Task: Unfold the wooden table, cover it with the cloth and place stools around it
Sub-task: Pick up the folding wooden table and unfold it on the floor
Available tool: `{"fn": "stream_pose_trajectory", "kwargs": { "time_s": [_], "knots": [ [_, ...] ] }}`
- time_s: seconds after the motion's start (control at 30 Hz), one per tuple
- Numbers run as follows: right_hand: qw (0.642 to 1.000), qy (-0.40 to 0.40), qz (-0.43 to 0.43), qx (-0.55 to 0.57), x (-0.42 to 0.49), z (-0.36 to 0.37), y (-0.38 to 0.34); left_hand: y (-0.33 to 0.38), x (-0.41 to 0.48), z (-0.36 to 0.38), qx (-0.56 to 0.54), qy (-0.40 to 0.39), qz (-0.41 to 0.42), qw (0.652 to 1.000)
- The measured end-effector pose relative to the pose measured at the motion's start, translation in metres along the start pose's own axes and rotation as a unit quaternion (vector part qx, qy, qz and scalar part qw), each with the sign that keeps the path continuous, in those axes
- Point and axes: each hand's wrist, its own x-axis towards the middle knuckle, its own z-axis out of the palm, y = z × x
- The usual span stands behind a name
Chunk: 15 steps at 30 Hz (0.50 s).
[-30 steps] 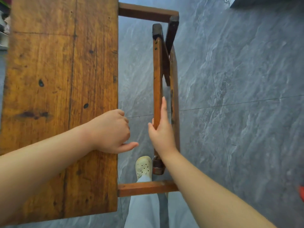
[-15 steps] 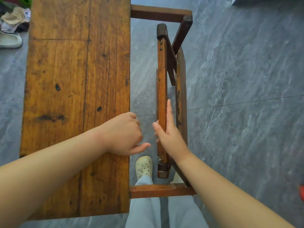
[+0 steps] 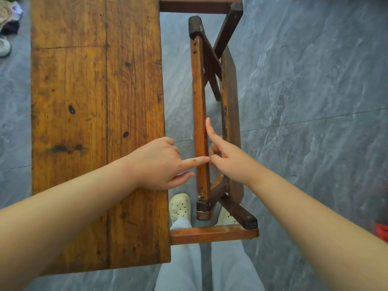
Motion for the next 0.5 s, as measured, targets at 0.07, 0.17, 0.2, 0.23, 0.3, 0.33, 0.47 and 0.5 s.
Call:
{"fn": "stream_pose_trajectory", "kwargs": {
  "time_s": [0.07,0.17,0.2,0.23,0.3,0.33,0.47,0.5],
  "knots": [
    [1.0,-0.017,0.005,-0.007,0.003,-0.004,0.002,0.001,0.006,0.001,0.001,0.002,-0.001,1.0],
    [1.0,-0.027,0.012,-0.003,-0.001,-0.012,0.006,0.004,0.017,0.001,0.008,0.001,-0.004,1.0],
    [0.999,-0.032,0.013,-0.009,-0.003,-0.017,0.008,0.006,0.02,0.003,0.013,0.001,-0.006,1.0],
    [0.999,-0.038,0.015,-0.021,-0.004,-0.023,0.01,0.007,0.024,0.003,0.015,0.0,-0.005,1.0],
    [0.997,-0.047,0.02,-0.057,-0.005,-0.033,0.011,0.009,0.031,0.005,0.015,-0.001,-0.007,1.0],
    [0.996,-0.05,0.021,-0.071,-0.006,-0.036,0.012,0.01,0.034,0.005,0.014,-0.003,-0.009,1.0],
    [0.994,-0.05,0.013,-0.099,-0.009,-0.041,0.016,0.014,0.041,0.004,0.002,-0.012,-0.022,1.0],
    [0.994,-0.046,0.01,-0.098,-0.01,-0.042,0.017,0.015,0.043,0.002,-0.006,-0.011,-0.024,1.0]
  ]
}}
